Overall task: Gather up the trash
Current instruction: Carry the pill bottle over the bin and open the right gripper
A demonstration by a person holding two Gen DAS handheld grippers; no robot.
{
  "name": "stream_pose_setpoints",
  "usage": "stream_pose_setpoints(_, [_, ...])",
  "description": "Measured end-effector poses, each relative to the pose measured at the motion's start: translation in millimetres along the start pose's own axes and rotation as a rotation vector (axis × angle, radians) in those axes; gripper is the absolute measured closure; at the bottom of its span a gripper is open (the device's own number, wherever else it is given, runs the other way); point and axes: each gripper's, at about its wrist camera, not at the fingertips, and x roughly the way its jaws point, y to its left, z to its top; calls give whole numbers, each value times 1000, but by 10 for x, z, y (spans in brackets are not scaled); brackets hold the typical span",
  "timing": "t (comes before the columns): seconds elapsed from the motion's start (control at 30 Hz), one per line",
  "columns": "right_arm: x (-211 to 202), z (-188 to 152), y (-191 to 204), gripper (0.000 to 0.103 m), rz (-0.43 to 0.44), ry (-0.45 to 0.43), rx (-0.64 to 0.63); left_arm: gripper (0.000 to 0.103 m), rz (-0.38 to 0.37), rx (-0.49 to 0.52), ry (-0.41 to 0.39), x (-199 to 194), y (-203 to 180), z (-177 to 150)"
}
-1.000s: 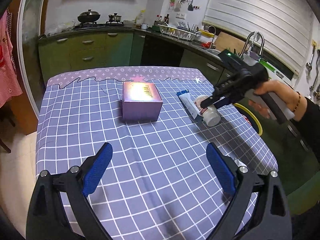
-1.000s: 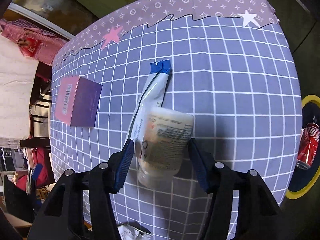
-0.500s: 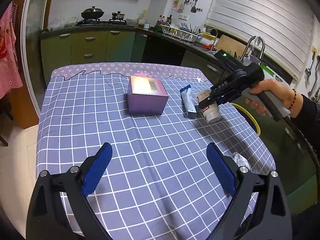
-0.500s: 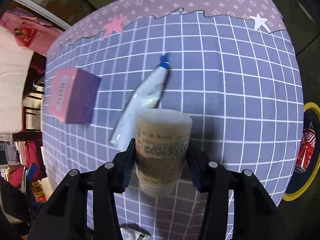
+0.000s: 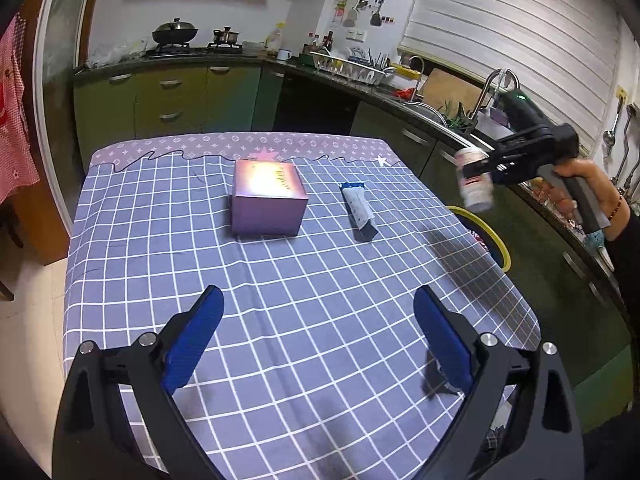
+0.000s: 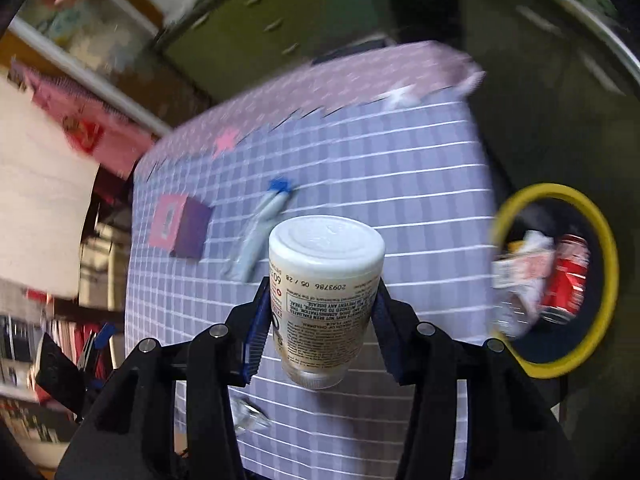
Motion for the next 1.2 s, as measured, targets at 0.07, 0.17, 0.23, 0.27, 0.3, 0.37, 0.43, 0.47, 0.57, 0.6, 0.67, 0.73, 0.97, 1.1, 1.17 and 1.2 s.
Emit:
stream_pose_setpoints(0.07, [-165,-5,-261,55,-34,-35,42,12,-1,2,1,8,-38,12])
stream_pose_setpoints(0.17, [-322,-34,-773,55,-89,-53,122,12,-4,9,3,27,-109,25])
stream_pose_setpoints(0.23, [-300,-43,-1083,55,-140,-50,166,12,-6,20,7,42,-178,31])
stream_pose_setpoints(0.27, [-303,-51,-1205,55,-143,-46,183,12,-6,26,10,49,-211,35])
stream_pose_setpoints(0.3, [-265,-47,-1334,55,-153,-41,201,12,-5,35,13,56,-255,40])
stream_pose_setpoints(0.37, [-180,-15,-1554,55,-207,-47,220,12,-4,51,17,63,-327,49])
stream_pose_setpoints(0.43, [-89,20,-1743,55,-229,-48,240,12,-7,68,20,67,-405,62])
stream_pose_setpoints(0.47, [-20,40,-1807,52,-230,-49,251,12,-9,76,22,69,-441,67])
stream_pose_setpoints(0.57, [131,98,-2024,43,-244,-36,282,12,-18,102,30,80,-558,85])
stream_pose_setpoints(0.6, [130,96,-2071,43,-238,-38,292,12,-26,104,32,79,-581,92])
stream_pose_setpoints(0.67, [98,67,-2106,43,-221,-55,302,11,-44,110,36,80,-629,106])
stream_pose_setpoints(0.73, [-57,-47,-2090,43,-171,-95,308,11,-58,127,43,88,-693,116])
stream_pose_setpoints(0.97, [-479,-723,-1836,37,-57,-189,246,9,-115,171,114,263,-881,130])
stream_pose_setpoints(1.1, [-545,-1043,-1787,36,12,-204,235,9,-121,228,177,435,-1070,88])
stream_pose_setpoints(1.17, [-619,-1161,-1772,36,9,-208,219,9,-136,289,215,532,-1221,41])
stream_pose_setpoints(1.2, [-630,-1223,-1763,36,9,-212,212,9,-146,319,235,577,-1294,9])
